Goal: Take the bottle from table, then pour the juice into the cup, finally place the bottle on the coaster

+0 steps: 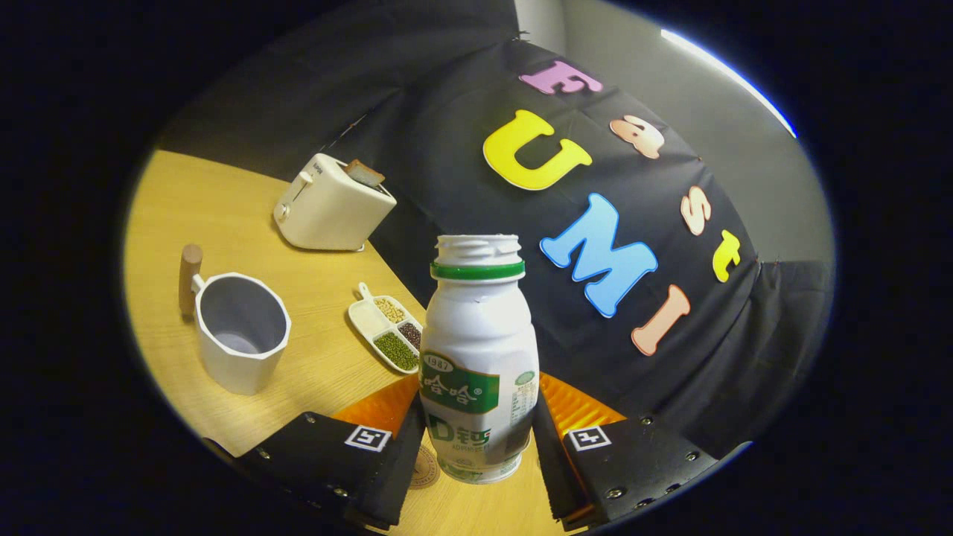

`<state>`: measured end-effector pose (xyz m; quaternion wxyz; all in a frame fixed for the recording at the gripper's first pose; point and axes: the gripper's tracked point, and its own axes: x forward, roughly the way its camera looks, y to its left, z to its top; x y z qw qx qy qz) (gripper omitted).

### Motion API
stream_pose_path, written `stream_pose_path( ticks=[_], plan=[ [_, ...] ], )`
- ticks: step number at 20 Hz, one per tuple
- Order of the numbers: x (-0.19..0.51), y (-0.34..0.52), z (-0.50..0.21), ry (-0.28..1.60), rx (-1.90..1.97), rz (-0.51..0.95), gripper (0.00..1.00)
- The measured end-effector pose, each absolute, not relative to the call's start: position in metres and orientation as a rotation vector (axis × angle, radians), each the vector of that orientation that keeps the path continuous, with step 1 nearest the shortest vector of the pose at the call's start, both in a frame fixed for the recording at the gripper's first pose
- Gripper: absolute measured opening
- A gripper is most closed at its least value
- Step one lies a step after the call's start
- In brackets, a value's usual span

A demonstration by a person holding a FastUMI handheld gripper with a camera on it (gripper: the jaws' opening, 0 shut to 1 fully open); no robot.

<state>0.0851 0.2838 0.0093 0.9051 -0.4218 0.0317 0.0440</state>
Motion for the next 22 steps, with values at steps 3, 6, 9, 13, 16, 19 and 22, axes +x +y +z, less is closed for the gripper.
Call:
stream_pose_path(
  ticks=[3, 6, 9, 13, 16, 19, 22],
  plan=[
    [0.088, 0.280, 0.008, 0.072, -0.694, 0.119, 0.72],
    [0.086, 0.270, 0.011, 0.069, -0.586, 0.106, 0.71],
    [0.089, 0.269, 0.006, 0.078, -0.483, 0.127, 0.72],
    [0.094, 0.262, 0.007, 0.076, -0.377, 0.111, 0.71],
    [0.098, 0.254, 0.003, 0.073, -0.313, 0.103, 0.71],
    [0.104, 0.248, -0.005, 0.074, -0.233, 0.104, 0.71],
    [0.109, 0.240, -0.014, 0.093, -0.199, 0.093, 0.71]
  ],
)
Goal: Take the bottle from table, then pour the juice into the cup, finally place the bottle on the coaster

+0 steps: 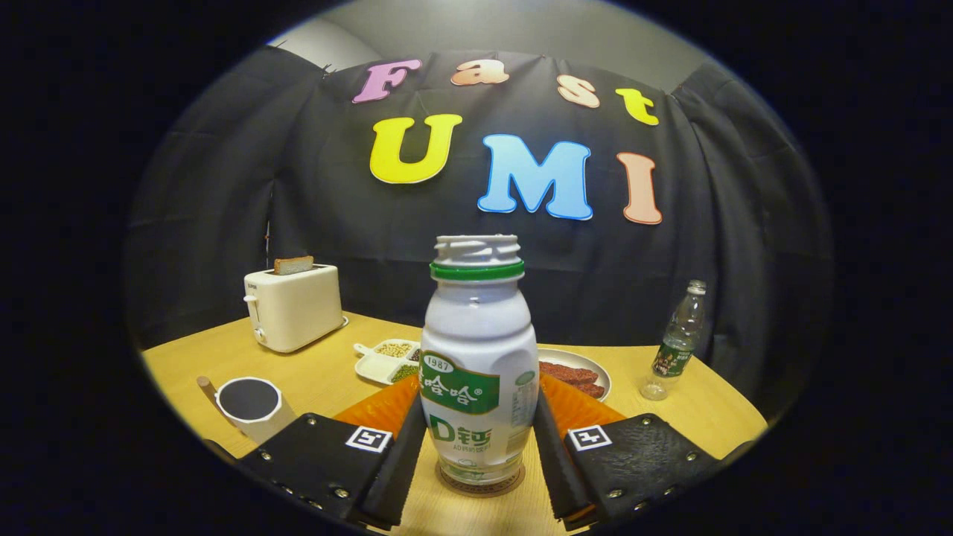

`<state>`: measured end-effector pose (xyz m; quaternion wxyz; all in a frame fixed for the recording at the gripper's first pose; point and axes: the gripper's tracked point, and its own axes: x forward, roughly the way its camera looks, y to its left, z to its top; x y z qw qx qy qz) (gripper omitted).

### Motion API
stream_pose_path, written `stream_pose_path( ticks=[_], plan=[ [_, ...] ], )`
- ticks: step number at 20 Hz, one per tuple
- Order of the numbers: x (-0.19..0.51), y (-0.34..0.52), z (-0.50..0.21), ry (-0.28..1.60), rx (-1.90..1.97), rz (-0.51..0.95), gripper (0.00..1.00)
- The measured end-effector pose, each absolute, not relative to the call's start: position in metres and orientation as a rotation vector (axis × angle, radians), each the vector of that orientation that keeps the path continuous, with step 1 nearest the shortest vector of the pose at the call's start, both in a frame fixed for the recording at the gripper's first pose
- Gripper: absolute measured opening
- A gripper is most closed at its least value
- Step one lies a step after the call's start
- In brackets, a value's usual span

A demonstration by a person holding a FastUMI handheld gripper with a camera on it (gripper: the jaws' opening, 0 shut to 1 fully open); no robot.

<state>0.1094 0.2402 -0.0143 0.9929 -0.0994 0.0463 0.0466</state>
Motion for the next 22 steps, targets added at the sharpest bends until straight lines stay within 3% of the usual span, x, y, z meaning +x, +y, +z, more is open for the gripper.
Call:
stream_pose_path(
  ticks=[22],
  plan=[
    [0.133, 0.233, -0.056, 0.131, -0.133, 0.048, 0.72]
  ],
)
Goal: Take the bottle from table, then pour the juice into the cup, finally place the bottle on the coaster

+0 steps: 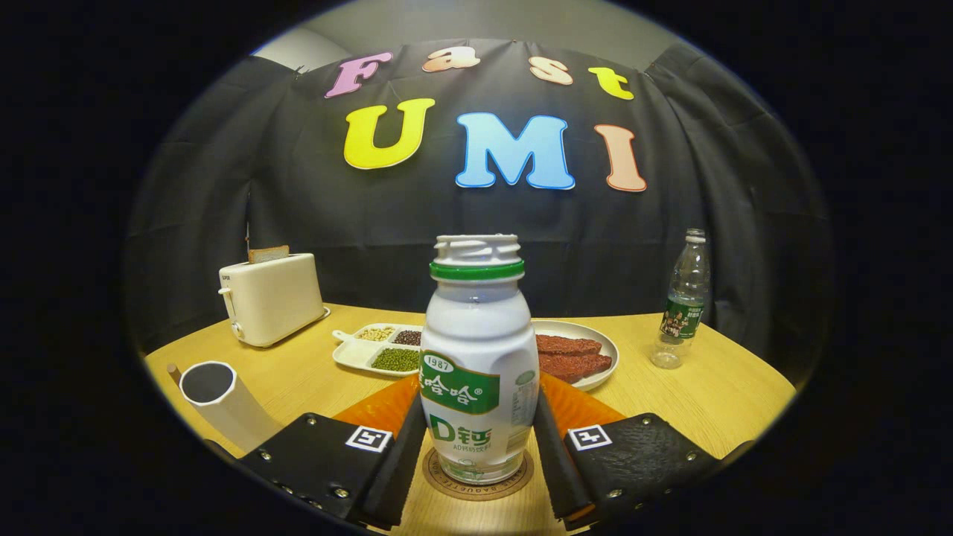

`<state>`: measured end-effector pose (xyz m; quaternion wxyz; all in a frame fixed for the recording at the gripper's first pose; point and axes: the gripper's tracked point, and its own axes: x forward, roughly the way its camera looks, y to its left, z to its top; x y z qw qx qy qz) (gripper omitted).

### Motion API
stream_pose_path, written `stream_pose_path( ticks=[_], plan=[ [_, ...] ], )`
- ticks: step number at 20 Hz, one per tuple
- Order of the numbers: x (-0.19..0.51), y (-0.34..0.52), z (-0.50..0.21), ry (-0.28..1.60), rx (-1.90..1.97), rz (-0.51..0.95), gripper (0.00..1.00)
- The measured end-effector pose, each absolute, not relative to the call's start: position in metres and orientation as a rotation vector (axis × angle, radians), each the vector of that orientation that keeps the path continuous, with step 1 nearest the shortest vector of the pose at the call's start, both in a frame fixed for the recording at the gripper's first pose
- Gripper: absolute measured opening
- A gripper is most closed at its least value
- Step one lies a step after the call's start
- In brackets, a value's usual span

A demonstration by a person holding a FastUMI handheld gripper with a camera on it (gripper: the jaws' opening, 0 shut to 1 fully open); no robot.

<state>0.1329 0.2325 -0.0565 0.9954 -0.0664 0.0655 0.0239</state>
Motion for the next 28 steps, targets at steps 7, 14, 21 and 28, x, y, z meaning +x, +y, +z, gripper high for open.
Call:
stream_pose_path(
  ticks=[7, 14, 21, 28],
  plan=[
    [0.133, 0.234, -0.060, 0.135, -0.135, 0.048, 0.72],
    [0.133, 0.235, -0.059, 0.131, -0.141, 0.049, 0.73],
    [0.129, 0.234, -0.051, 0.100, -0.185, 0.021, 0.90],
    [0.115, 0.246, -0.015, 0.027, -0.170, 0.008, 0.97]
  ],
)
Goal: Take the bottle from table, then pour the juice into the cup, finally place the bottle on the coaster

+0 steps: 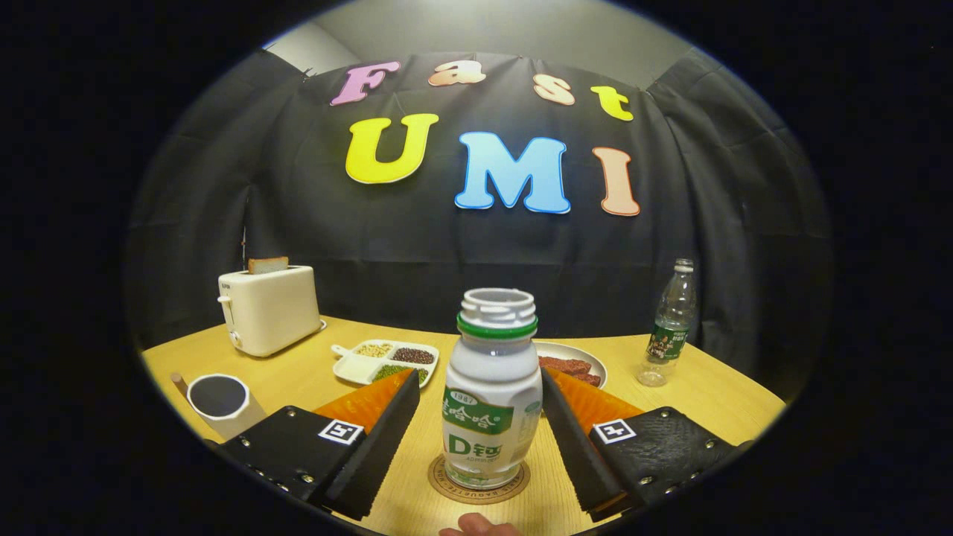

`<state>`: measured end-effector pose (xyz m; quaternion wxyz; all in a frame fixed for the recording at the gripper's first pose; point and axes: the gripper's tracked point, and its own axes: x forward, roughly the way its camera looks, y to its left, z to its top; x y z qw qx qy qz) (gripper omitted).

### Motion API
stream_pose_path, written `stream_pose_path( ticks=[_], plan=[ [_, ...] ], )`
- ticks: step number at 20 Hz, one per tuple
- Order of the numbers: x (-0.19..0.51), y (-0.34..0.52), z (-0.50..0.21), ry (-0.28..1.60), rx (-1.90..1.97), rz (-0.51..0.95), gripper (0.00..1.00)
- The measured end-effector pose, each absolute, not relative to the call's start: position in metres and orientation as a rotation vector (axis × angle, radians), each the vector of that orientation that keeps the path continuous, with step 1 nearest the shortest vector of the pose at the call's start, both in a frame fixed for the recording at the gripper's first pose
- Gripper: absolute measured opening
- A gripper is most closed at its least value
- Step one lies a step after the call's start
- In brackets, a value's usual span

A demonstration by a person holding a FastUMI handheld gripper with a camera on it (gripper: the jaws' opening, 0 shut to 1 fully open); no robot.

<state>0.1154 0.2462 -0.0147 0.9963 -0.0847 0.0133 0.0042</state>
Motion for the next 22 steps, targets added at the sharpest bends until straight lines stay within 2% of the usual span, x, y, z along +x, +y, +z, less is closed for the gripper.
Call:
stream_pose_path(
  ticks=[22],
  plan=[
    [0.044, 0.260, 0.135, -0.079, -0.198, -0.051, 0.96]
  ],
)
